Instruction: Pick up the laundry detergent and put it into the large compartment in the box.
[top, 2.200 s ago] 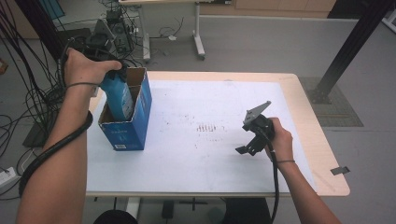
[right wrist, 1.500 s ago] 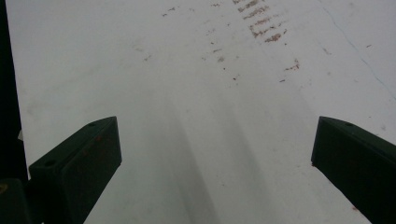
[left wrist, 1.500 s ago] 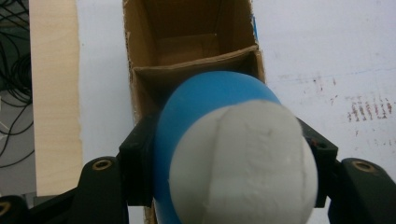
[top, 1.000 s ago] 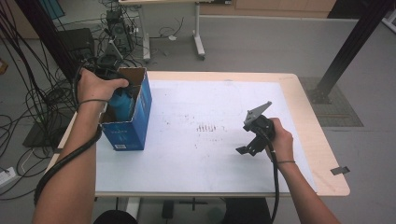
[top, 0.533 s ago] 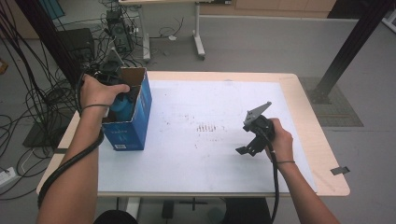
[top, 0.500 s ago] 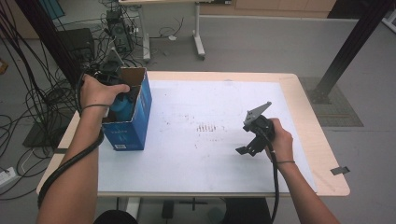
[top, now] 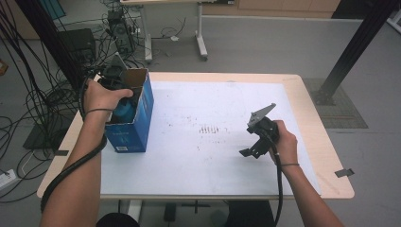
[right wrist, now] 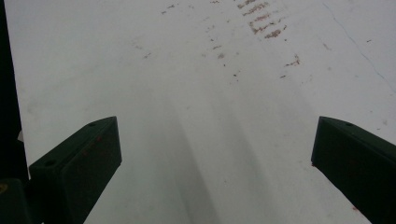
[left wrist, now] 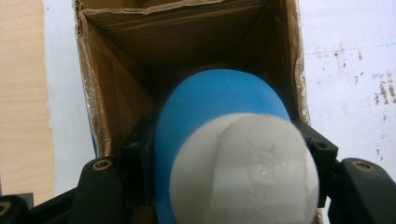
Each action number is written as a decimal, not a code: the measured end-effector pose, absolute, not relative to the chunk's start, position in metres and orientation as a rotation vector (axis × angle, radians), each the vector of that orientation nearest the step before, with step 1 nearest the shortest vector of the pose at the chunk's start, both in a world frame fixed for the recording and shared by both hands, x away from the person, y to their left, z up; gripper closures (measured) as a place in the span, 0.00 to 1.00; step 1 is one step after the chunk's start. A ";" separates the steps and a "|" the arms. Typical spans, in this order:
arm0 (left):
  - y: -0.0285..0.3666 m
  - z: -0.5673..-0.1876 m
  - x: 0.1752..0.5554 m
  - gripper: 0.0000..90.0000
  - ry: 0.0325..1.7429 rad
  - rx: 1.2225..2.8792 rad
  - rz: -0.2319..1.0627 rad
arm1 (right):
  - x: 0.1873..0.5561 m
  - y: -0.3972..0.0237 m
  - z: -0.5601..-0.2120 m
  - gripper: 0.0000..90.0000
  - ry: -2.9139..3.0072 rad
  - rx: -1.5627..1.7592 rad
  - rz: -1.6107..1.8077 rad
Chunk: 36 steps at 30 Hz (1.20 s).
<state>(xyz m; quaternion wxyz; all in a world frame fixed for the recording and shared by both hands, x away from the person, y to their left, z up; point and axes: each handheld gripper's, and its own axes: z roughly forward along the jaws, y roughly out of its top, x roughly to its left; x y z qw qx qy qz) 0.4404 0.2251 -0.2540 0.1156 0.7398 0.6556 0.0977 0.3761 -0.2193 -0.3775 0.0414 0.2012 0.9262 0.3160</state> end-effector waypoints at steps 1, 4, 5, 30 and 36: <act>0.225 -0.254 0.440 0.42 1.920 2.167 0.286 | 0.376 -0.219 -0.377 0.02 2.836 0.616 0.968; 0.225 -0.257 0.441 0.42 1.923 2.167 0.281 | 0.376 -0.220 -0.378 0.02 2.833 0.617 0.970; 0.225 -0.257 0.441 0.42 1.923 2.167 0.281 | 0.375 -0.220 -0.378 0.02 2.833 0.621 0.969; 0.228 -0.269 0.441 0.42 1.940 2.175 0.264 | 0.376 -0.221 -0.378 0.02 2.830 0.624 0.969; 0.229 -0.270 0.440 0.42 1.939 2.171 0.265 | 0.376 -0.220 -0.378 0.02 2.832 0.621 0.968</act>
